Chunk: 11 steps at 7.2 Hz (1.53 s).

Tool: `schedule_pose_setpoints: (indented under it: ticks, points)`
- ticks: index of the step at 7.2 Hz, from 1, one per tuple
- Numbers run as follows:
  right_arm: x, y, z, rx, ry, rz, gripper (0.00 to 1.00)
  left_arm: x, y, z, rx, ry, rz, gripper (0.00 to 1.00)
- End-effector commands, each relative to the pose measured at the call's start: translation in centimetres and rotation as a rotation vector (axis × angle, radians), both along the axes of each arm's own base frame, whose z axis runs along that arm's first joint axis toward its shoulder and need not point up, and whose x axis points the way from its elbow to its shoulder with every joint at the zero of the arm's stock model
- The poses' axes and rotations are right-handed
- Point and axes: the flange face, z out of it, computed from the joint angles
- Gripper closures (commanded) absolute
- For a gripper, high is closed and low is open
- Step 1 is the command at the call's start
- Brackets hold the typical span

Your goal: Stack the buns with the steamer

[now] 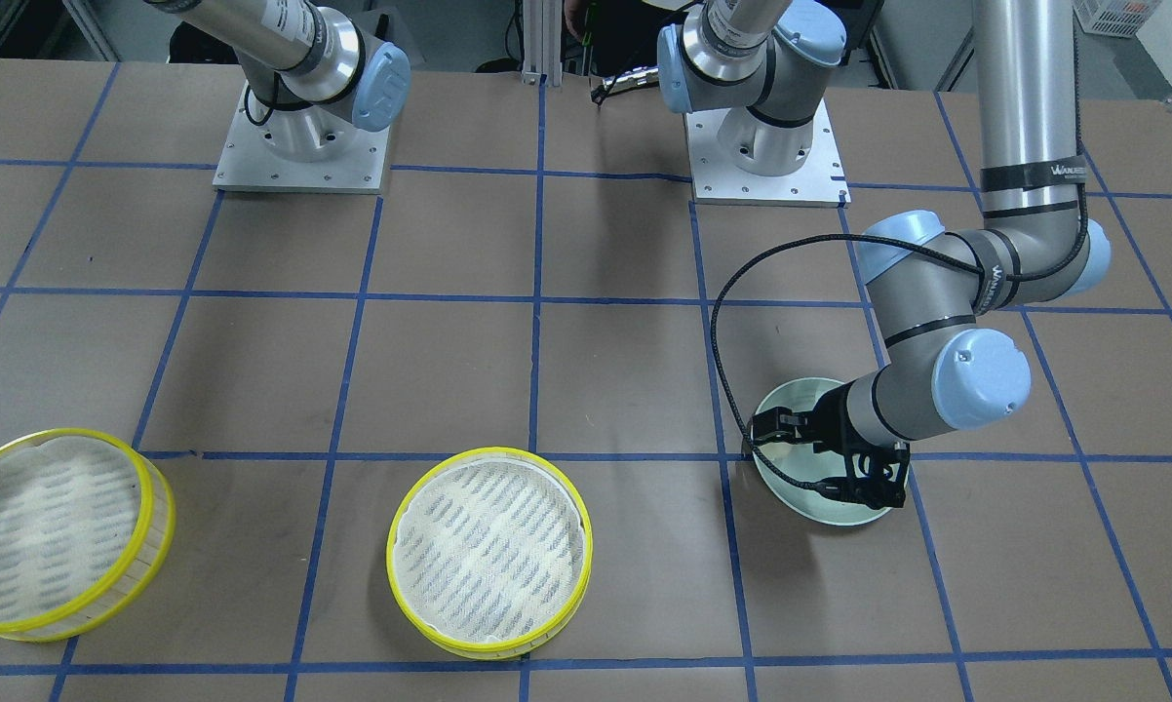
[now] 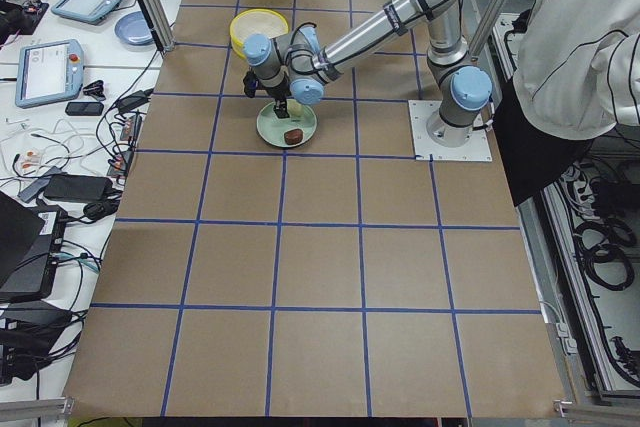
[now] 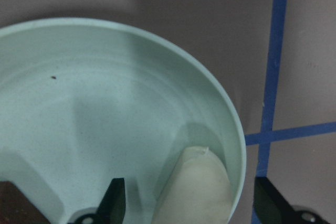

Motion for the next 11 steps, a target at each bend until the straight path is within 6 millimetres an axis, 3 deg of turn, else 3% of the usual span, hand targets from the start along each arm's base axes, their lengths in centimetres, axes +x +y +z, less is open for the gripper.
schedule_pose_setpoints:
  ticks: [1,3,4,5,6,7,8,10,11]
  points:
    - [0.0,0.1,-0.7,0.01,-0.006,0.0,0.45,0.0,0.2,-0.5,0.019,-0.001,0.011,1.0]
    - [0.0,0.2,-1.2,0.018,-0.011,-0.002,0.67,0.2,-0.4,1.5,-0.018,-0.027,0.052,1.0]
    - [0.0,0.2,-1.2,0.017,-0.012,-0.001,0.71,0.3,-0.7,3.5,-0.056,-0.042,0.079,1.0]
    - [0.0,0.2,-1.2,0.018,-0.013,-0.003,0.71,0.5,-2.2,7.1,-0.115,-0.055,0.113,1.0]
    - [0.0,0.3,-0.8,0.013,-0.01,-0.003,0.72,-0.6,-3.7,11.1,-0.151,-0.042,0.194,1.0]
    - [0.0,0.3,-0.6,0.011,-0.008,-0.004,0.72,-2.5,-4.9,14.3,-0.182,0.061,0.345,1.0]
    - [0.0,0.3,-0.5,0.009,-0.007,-0.003,0.72,-5.8,-5.4,15.2,-0.214,0.107,0.399,1.0]
    - [0.1,0.3,0.6,-0.003,-0.002,-0.01,0.74,-13.2,-6.7,15.0,-0.306,0.236,0.534,1.0]
    - [0.6,0.7,3.5,-0.028,0.012,-0.018,0.75,-16.3,-6.5,14.4,-0.302,0.264,0.528,1.0]
